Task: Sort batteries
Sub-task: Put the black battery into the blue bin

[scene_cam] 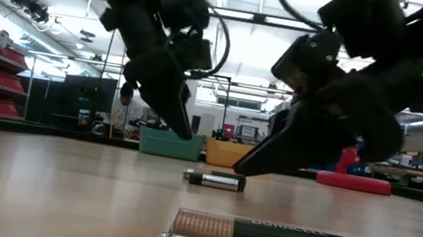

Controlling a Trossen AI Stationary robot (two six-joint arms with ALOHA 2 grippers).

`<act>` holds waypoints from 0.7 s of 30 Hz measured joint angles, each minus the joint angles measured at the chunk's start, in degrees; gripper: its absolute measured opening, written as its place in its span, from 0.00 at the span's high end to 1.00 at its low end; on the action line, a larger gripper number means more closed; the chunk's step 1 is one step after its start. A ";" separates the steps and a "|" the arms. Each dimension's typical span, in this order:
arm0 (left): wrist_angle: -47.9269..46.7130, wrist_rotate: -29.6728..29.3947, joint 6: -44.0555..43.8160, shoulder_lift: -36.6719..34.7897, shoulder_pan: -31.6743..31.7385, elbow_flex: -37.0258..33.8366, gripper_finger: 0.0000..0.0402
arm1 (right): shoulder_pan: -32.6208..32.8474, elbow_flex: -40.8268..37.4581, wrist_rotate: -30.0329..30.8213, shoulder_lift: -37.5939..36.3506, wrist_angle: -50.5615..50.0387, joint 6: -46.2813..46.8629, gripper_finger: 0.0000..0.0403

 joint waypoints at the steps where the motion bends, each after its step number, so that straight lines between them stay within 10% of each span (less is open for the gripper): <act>1: 0.58 -0.82 -1.14 0.16 -1.66 0.00 0.52 | 0.56 0.00 0.08 -0.01 0.12 -0.01 0.57; 21: 7.08 -8.64 -10.43 3.31 -18.00 -4.11 0.52 | 5.99 0.00 -0.33 -0.07 -1.30 3.28 0.62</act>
